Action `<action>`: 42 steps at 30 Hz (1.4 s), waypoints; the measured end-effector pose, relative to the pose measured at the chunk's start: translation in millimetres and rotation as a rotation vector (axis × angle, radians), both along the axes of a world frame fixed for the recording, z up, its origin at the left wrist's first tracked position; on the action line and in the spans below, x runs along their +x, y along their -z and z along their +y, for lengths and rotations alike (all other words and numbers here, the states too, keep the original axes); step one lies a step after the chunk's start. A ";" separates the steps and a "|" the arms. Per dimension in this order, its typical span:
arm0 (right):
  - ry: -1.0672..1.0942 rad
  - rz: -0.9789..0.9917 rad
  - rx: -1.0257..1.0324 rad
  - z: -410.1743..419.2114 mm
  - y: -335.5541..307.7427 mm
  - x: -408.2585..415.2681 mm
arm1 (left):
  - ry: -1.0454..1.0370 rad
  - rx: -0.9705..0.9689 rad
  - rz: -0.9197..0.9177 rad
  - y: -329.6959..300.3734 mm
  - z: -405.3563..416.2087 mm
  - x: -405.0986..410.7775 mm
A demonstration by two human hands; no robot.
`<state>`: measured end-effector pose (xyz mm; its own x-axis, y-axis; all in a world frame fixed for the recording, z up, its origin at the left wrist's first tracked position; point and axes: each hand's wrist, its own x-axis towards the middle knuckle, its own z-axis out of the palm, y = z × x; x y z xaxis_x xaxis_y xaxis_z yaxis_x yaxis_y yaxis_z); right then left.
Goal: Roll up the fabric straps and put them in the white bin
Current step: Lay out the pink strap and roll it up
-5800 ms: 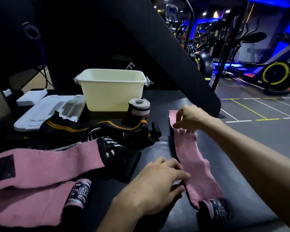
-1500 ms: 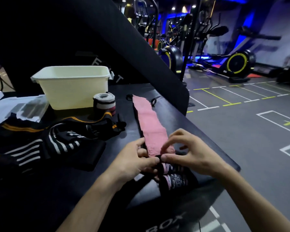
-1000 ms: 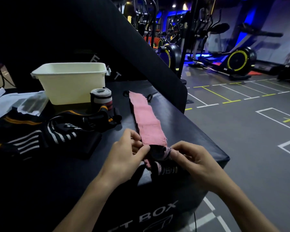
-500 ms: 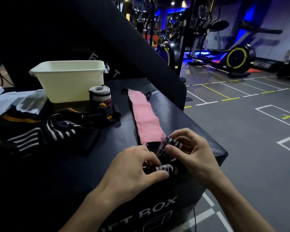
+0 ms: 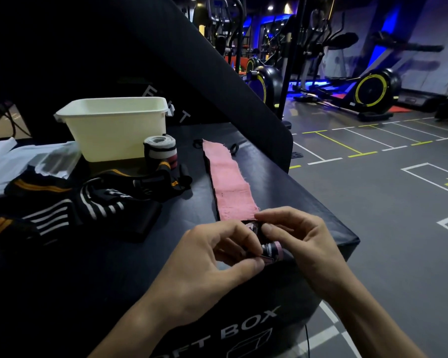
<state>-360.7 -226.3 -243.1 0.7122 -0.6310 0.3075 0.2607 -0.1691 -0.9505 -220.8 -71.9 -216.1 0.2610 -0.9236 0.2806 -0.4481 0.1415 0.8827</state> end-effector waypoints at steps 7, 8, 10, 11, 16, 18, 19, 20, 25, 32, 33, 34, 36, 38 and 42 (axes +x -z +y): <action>-0.061 0.011 -0.008 0.4 -1.1 -5.6 | -0.090 -0.151 0.086 0.3 -7.0 -3.5; -0.070 0.004 0.001 1.3 -2.4 -6.5 | -0.113 -0.174 0.077 1.0 -8.5 -3.9; -0.070 0.001 -0.009 3.2 -5.1 -8.8 | -0.149 -0.193 0.016 2.6 -10.5 -5.9; -0.068 0.002 -0.030 3.8 -6.0 -10.2 | -0.166 -0.196 -0.034 3.1 -11.2 -7.4; -0.042 -0.015 -0.110 7.2 -8.9 -13.3 | -0.202 -0.283 -0.225 0.7 -12.2 -13.7; 0.004 -0.005 -0.177 6.2 -8.7 -14.0 | -0.170 -0.306 -0.196 0.2 -12.3 -15.3; 0.023 -0.008 -0.198 5.3 -8.5 -14.5 | -0.158 -0.318 -0.148 0.6 -12.6 -15.9; 0.034 -0.016 -0.211 4.9 -8.9 -15.0 | -0.153 -0.336 -0.090 1.2 -13.7 -16.2; 0.066 0.002 -0.314 5.1 -10.4 -18.1 | -0.213 -0.413 -0.114 4.3 -16.3 -16.4; 0.091 0.028 -0.364 6.9 -11.2 -20.4 | -0.322 -0.401 -0.389 1.9 -18.5 -14.8; 0.094 0.034 -0.366 6.2 -11.5 -20.7 | -0.322 -0.381 -0.369 2.5 -19.2 -12.6; 0.094 0.043 -0.367 5.6 -11.7 -21.0 | -0.316 -0.363 -0.349 3.3 -19.6 -10.5; 0.091 0.063 -0.367 5.4 -12.2 -22.6 | -0.305 -0.350 -0.333 4.6 -19.5 -8.1; 0.093 0.071 -0.370 7.2 -13.1 -24.1 | -0.297 -0.365 -0.355 5.1 -19.0 -7.9; 0.115 0.064 -0.396 10.7 -15.8 -23.5 | -0.285 -0.390 -0.383 6.1 -18.8 -8.9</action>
<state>-384.2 -215.6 -227.3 0.6700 -0.5489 0.4998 0.1611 -0.5497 -0.8197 -229.7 -90.7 -222.2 0.2963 -0.6429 0.7064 -0.7911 0.2492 0.5586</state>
